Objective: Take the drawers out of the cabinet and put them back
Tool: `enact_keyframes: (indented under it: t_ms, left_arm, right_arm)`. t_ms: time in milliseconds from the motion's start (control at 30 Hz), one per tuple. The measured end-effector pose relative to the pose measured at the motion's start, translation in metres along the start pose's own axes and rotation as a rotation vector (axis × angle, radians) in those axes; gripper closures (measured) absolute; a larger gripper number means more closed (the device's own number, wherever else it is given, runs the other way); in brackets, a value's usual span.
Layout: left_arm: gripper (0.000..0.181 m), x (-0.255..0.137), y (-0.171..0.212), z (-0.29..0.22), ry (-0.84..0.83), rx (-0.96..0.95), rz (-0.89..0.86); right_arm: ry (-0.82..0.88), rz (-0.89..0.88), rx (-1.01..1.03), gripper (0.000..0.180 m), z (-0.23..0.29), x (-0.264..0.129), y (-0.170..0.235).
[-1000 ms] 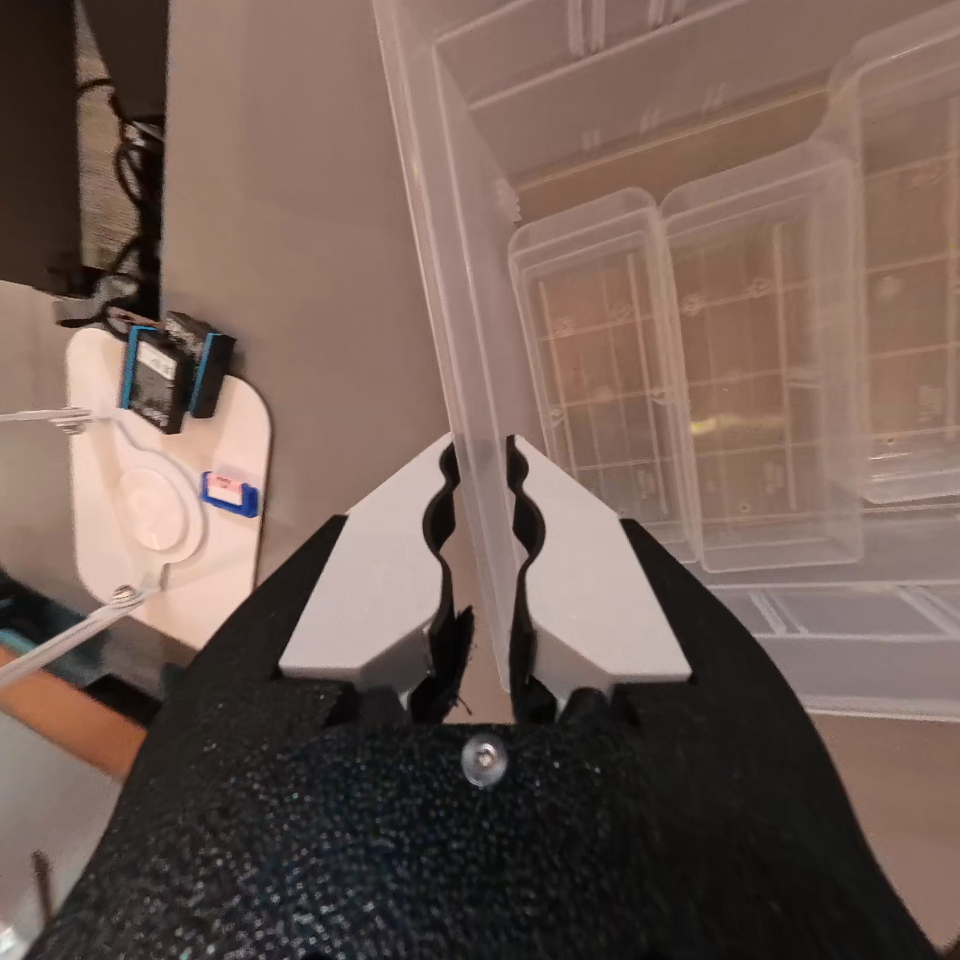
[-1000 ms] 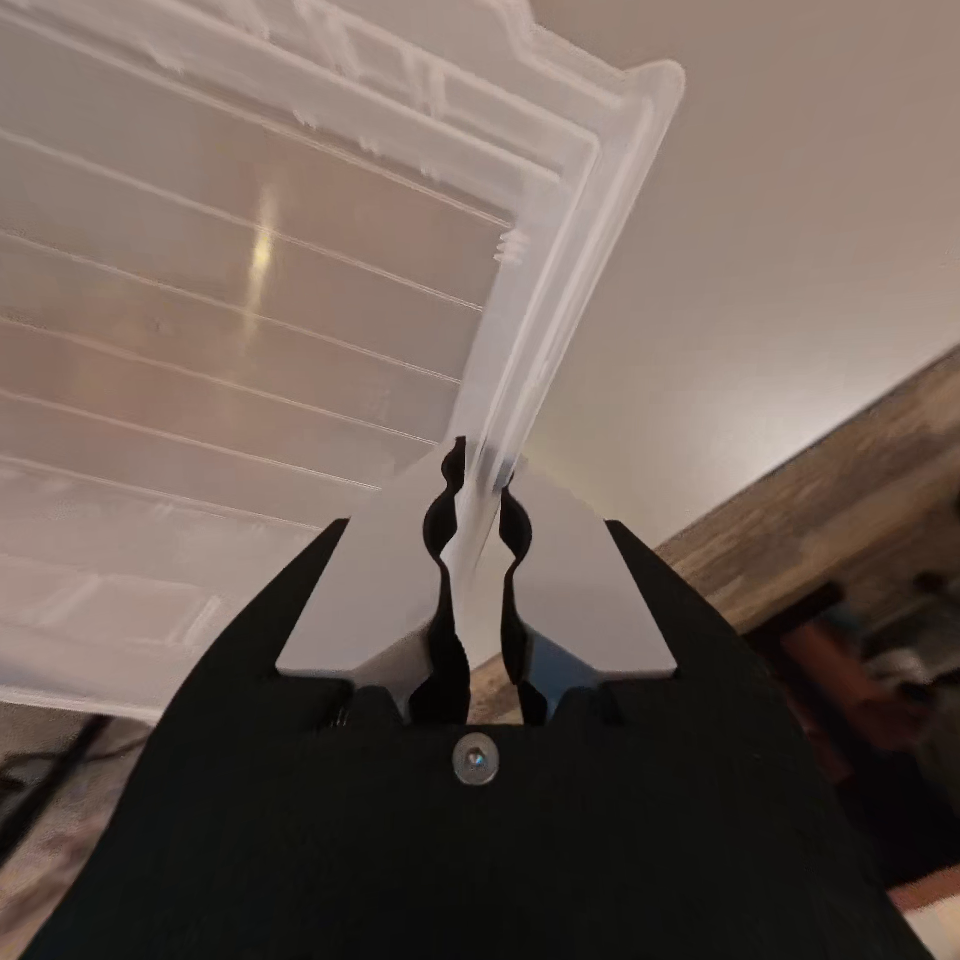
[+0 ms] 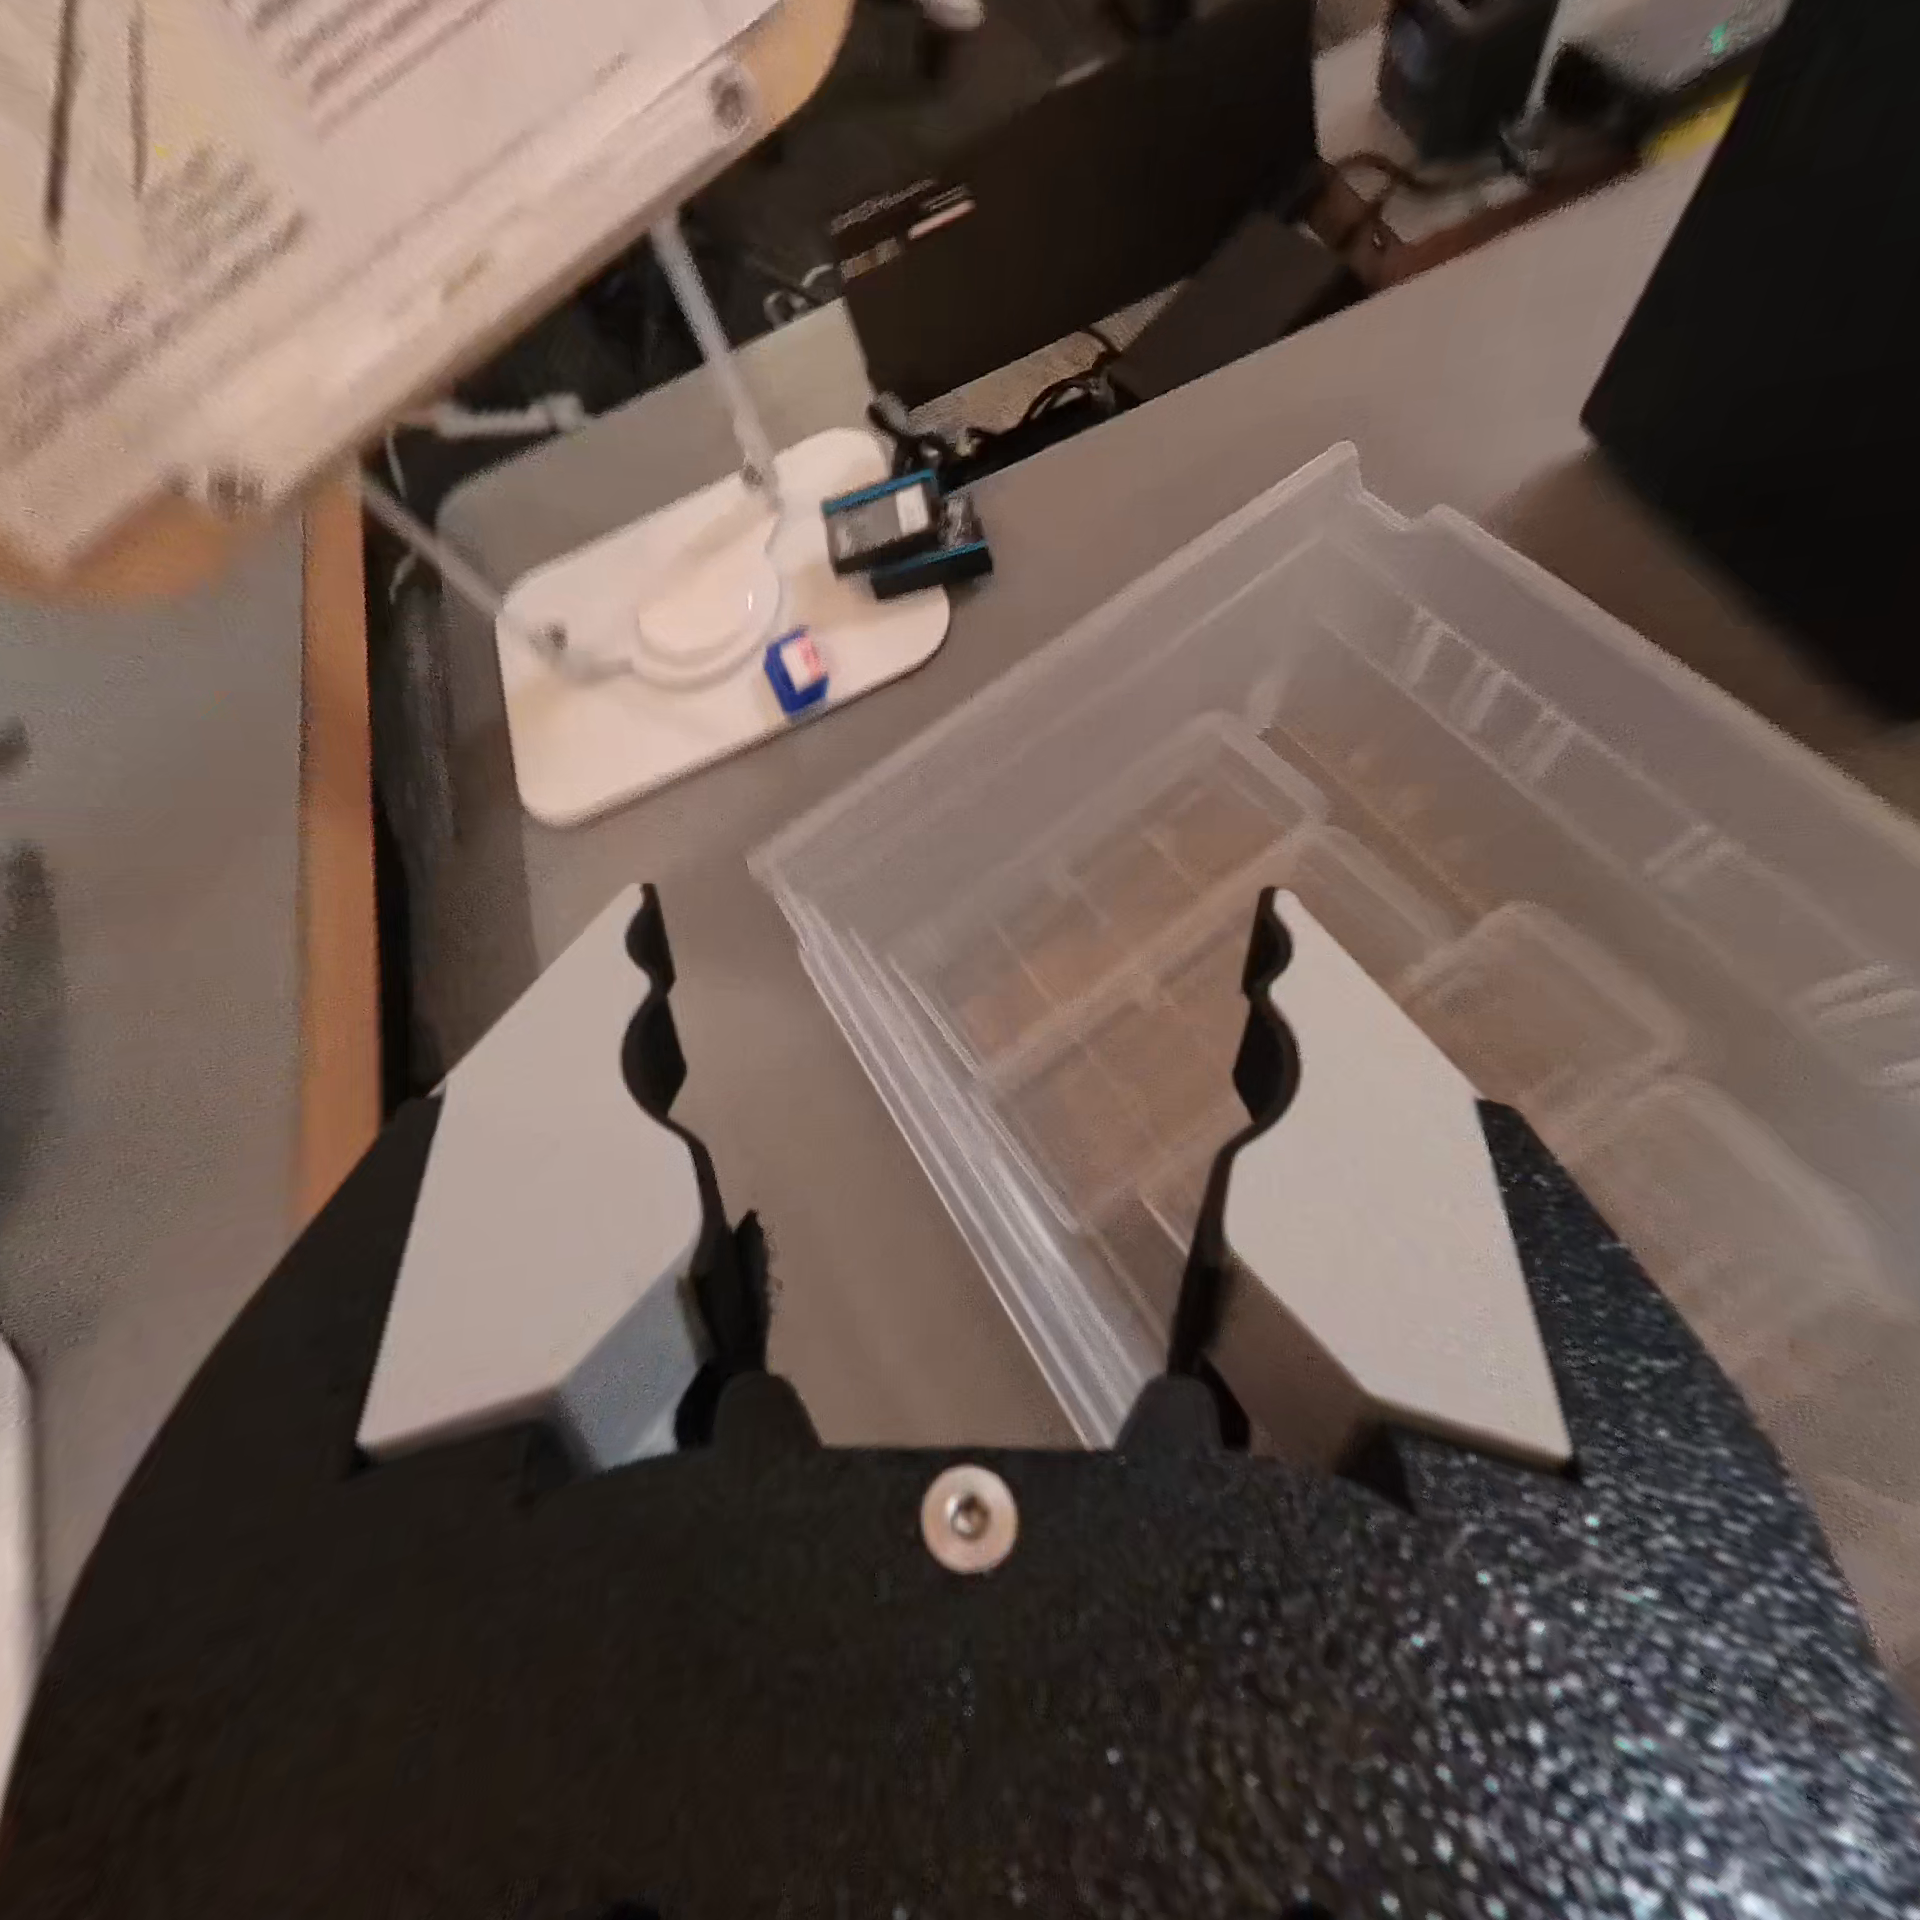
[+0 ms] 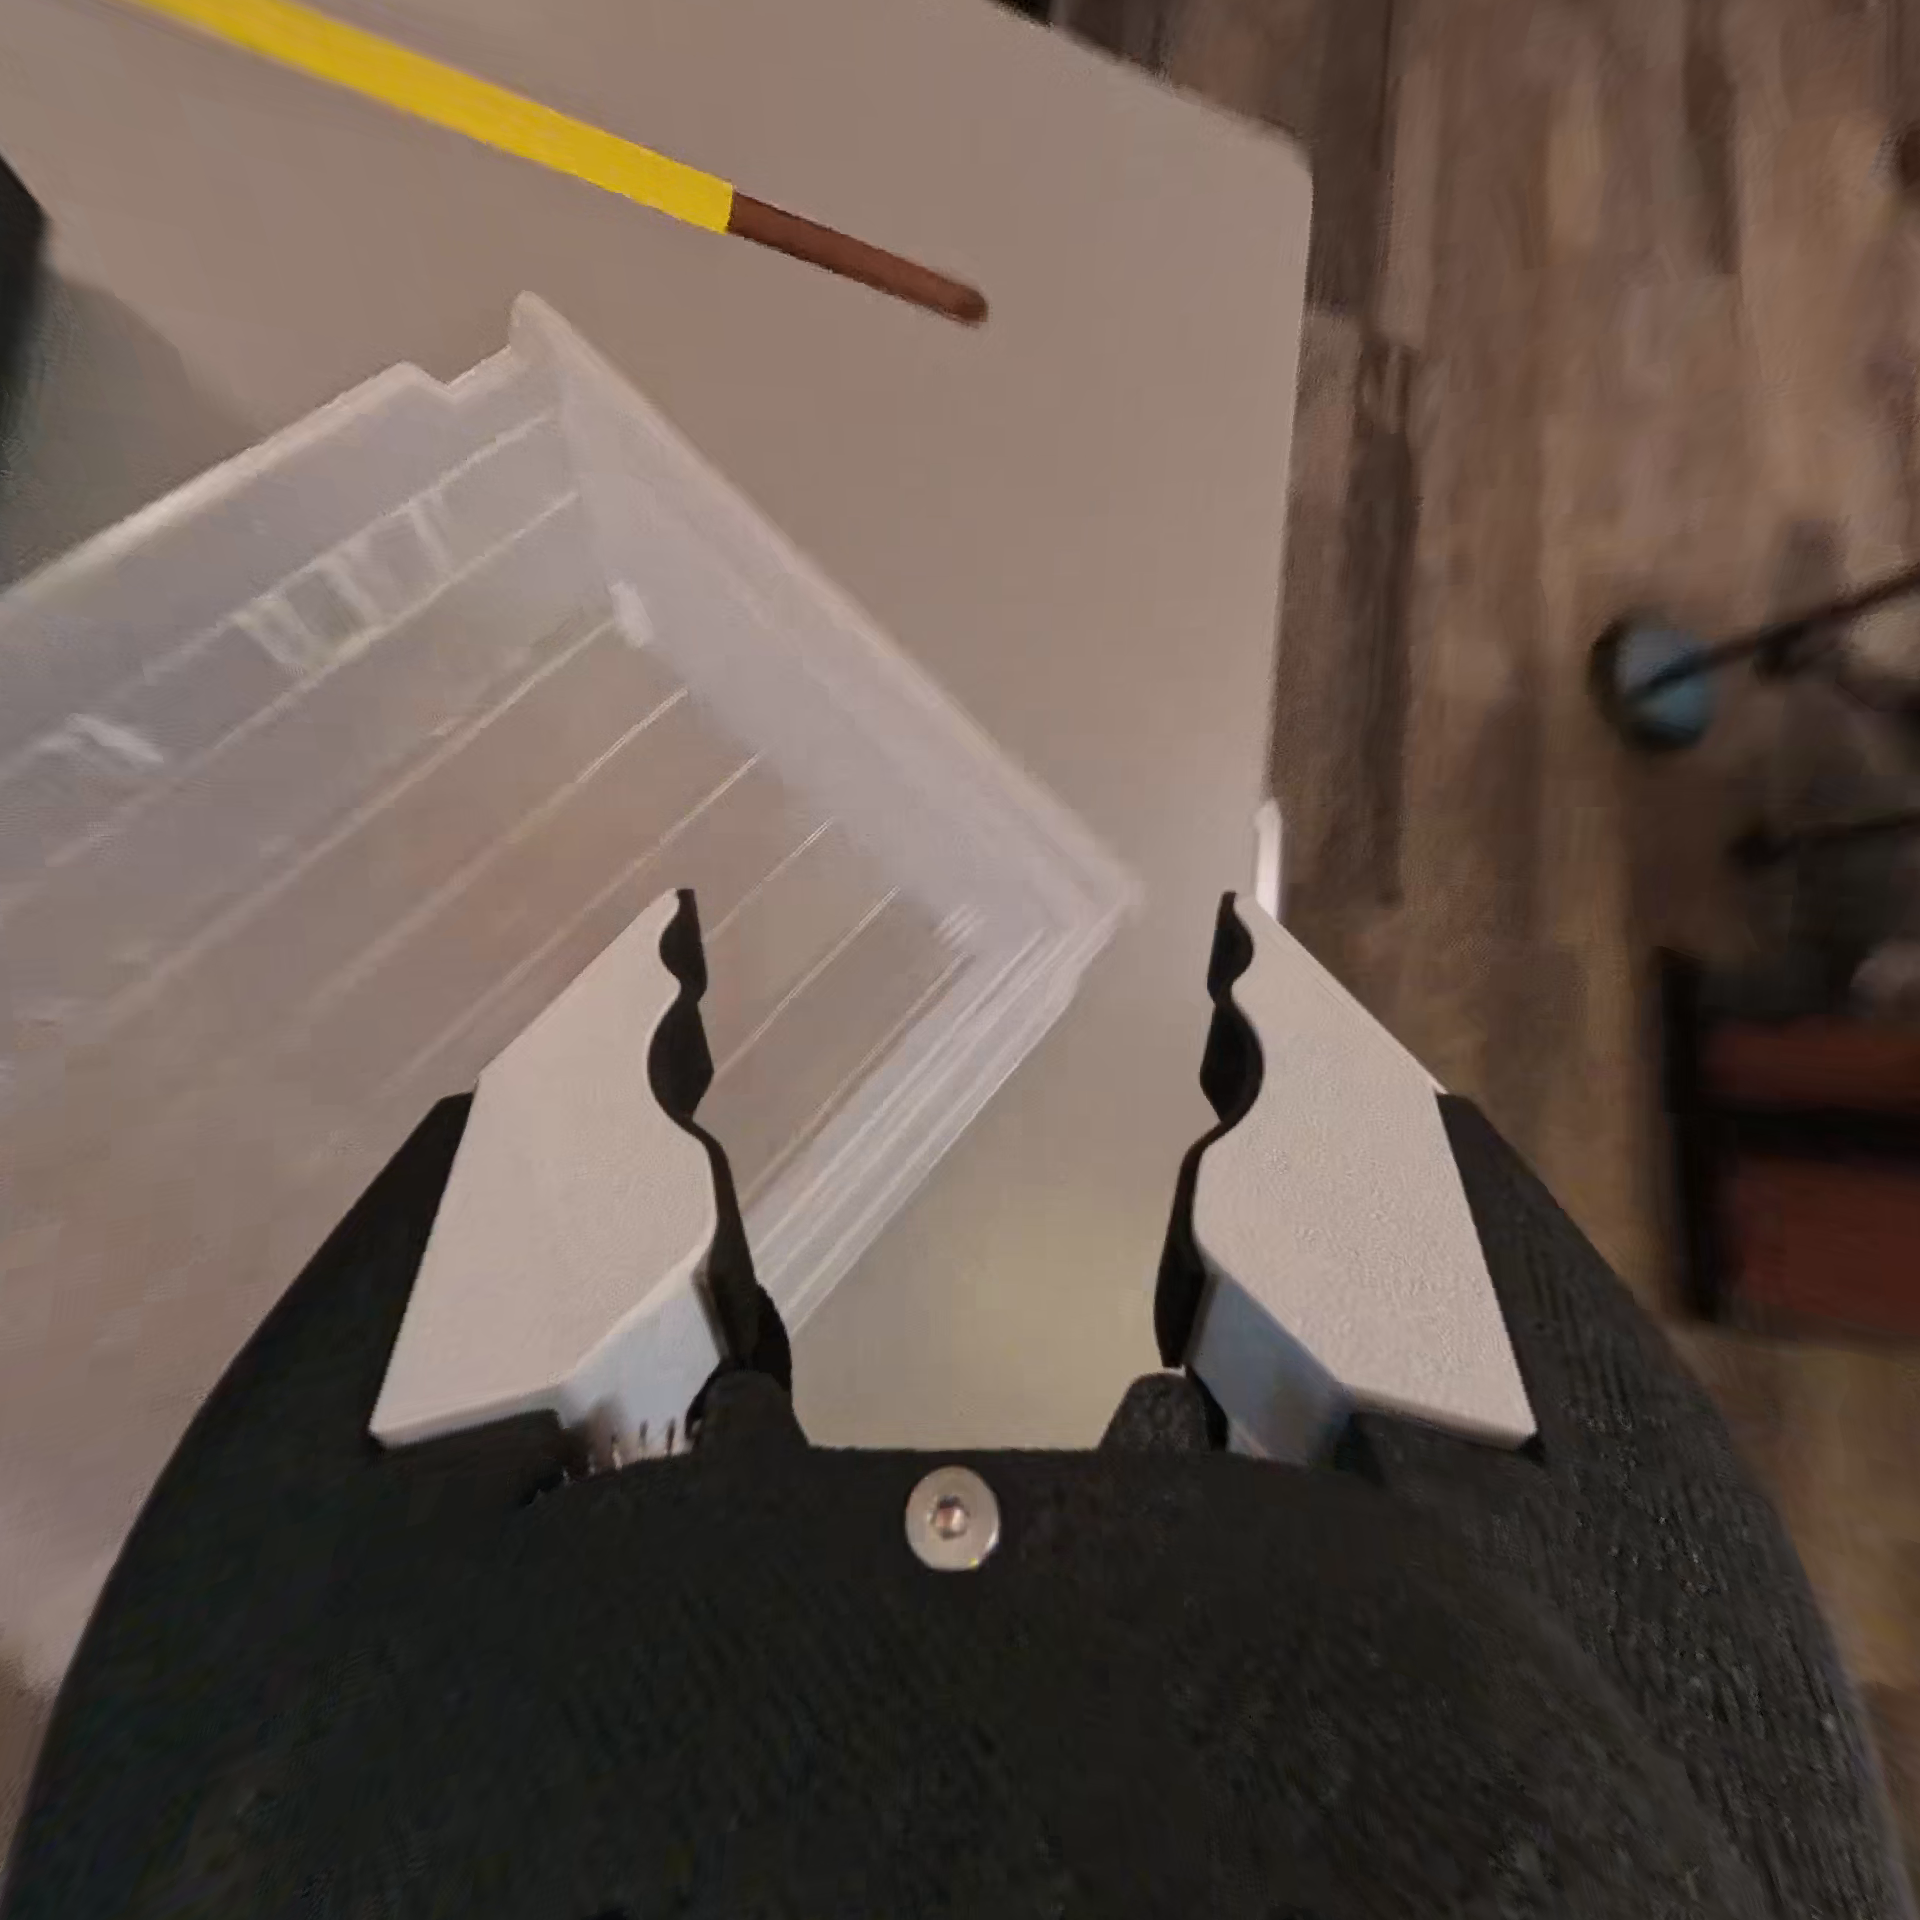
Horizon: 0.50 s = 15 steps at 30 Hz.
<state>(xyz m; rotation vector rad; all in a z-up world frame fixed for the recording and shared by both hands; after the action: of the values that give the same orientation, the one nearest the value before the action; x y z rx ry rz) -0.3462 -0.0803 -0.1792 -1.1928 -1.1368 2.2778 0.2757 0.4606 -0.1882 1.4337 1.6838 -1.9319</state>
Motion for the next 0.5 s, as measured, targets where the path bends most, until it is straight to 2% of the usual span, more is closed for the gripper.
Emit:
enact_keyframes:
  t_ms: [100, 167, 200, 267, 333, 400, 500]
  left_arm:
    - [0.081, -0.034, 0.039, -0.008, -0.114, -0.116, 0.035]
    - [0.087, -0.045, 0.061, -0.023, -0.131, -0.122, 0.079]
    - [0.086, -0.046, 0.072, -0.03, -0.128, -0.121, 0.123]
    - [0.067, -0.044, 0.095, -0.038, -0.15, -0.113, 0.235]
    - [0.065, -0.039, 0.11, -0.044, -0.139, -0.125, 0.307]
    - [0.078, -0.038, 0.116, -0.042, -0.155, -0.134, 0.333]
    - [0.119, -0.042, 0.119, -0.042, -0.153, -0.136, 0.342]
  right_arm:
    - [-0.121, -0.035, 0.244, 0.082, 0.051, -0.018, 0.05]
    - [-0.132, 0.03, 0.279, 0.084, 0.077, -0.02, 0.078]
    - [-0.116, 0.049, 0.273, 0.09, 0.085, -0.02, 0.086]
    - [-0.08, 0.057, 0.282, 0.089, 0.096, -0.019, 0.094]
    - [-0.051, 0.105, 0.298, 0.088, 0.1, -0.017, 0.101]
    - [-0.014, 0.17, 0.308, 0.085, 0.098, -0.014, 0.109]
    - [0.047, 0.241, 0.331, 0.085, 0.092, -0.016, 0.122]
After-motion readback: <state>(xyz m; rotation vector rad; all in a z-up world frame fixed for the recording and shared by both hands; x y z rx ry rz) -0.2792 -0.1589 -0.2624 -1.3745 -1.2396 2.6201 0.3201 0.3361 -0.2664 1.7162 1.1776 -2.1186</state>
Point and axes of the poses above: each gripper's, where its closed fingertips meet, x out along the fingers, y out of its underside, z = x × y across the jaws, the point moved 3 cm from there along -x, back along the fingers, and after that the axes turned 11 degrees about -y, right-handed, at the moved point
